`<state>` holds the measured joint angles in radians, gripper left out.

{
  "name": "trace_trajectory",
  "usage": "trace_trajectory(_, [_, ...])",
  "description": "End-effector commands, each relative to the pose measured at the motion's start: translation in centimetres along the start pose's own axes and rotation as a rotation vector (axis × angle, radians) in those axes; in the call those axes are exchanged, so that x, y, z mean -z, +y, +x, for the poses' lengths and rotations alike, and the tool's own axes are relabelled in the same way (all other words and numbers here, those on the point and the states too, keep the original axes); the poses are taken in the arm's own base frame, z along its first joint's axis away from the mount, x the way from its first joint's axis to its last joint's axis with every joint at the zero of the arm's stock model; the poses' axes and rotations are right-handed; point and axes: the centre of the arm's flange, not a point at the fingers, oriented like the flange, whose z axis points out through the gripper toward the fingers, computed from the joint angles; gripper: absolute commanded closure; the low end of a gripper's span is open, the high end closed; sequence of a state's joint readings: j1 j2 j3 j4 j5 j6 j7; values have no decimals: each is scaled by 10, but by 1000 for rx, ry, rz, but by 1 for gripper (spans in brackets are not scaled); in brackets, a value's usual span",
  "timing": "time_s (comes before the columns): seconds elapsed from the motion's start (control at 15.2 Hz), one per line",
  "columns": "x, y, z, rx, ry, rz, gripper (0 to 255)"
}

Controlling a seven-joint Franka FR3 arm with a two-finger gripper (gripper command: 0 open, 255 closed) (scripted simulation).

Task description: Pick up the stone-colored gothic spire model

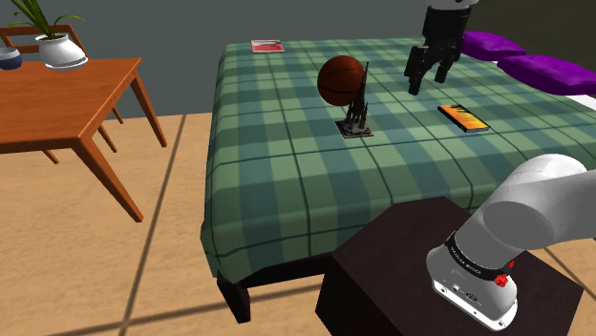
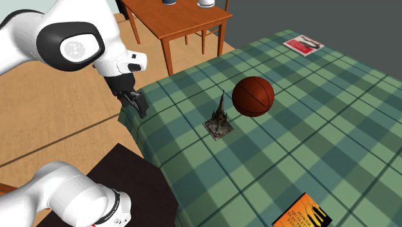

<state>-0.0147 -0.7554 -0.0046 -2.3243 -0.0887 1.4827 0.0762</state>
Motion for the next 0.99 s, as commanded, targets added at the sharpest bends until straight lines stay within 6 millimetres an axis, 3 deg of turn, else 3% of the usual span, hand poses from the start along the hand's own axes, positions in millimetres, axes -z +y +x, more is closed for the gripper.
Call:
trace_trajectory(0.0, [0,0,0,0,0,0,0])
trace_trajectory(0.92, [-108,76,88,-25,343,60,0])
